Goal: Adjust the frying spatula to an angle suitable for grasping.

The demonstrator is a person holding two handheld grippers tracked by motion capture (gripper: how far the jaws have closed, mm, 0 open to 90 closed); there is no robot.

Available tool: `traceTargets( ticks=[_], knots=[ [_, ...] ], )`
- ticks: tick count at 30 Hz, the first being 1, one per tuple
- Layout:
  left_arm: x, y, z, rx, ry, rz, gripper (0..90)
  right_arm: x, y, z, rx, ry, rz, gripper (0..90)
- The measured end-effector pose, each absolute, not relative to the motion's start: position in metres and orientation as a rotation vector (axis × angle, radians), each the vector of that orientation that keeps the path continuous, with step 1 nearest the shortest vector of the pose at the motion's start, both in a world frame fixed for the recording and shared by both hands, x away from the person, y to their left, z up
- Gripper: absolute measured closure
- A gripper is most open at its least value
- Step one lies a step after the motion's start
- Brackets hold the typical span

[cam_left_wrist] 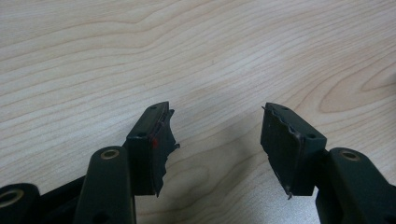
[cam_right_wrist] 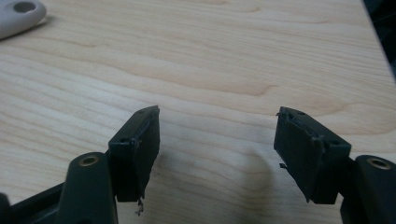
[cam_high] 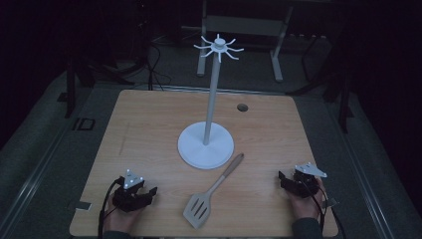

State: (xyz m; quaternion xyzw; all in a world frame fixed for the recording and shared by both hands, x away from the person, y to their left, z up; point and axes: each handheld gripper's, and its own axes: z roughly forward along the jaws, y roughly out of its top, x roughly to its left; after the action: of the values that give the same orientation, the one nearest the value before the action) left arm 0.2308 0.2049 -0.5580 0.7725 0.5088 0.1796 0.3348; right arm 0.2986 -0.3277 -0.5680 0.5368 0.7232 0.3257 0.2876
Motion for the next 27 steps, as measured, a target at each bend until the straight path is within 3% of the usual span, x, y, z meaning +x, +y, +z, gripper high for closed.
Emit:
traceTargets(
  ticks=[3, 12, 16, 27],
  knots=[
    [0.230, 0.204, -0.556, 2.013, 1.318, 0.468, 43.2, 0.297, -0.326, -0.568, 1.453, 1.900, 0.828, 30.8],
    [0.227, 0.198, -0.547, 1.988, 1.294, 0.463, 43.8, 0.291, -0.321, -0.564, 1.359, 1.914, 0.892, 53.7],
    [0.226, 0.193, -0.541, 1.986, 1.279, 0.457, 44.0, 0.290, -0.322, -0.565, 1.371, 1.908, 0.923, 59.1],
    [0.233, 0.176, -0.526, 2.003, 1.243, 0.445, 46.1, 0.290, -0.323, -0.563, 1.385, 1.888, 0.921, 63.4]
  ],
)
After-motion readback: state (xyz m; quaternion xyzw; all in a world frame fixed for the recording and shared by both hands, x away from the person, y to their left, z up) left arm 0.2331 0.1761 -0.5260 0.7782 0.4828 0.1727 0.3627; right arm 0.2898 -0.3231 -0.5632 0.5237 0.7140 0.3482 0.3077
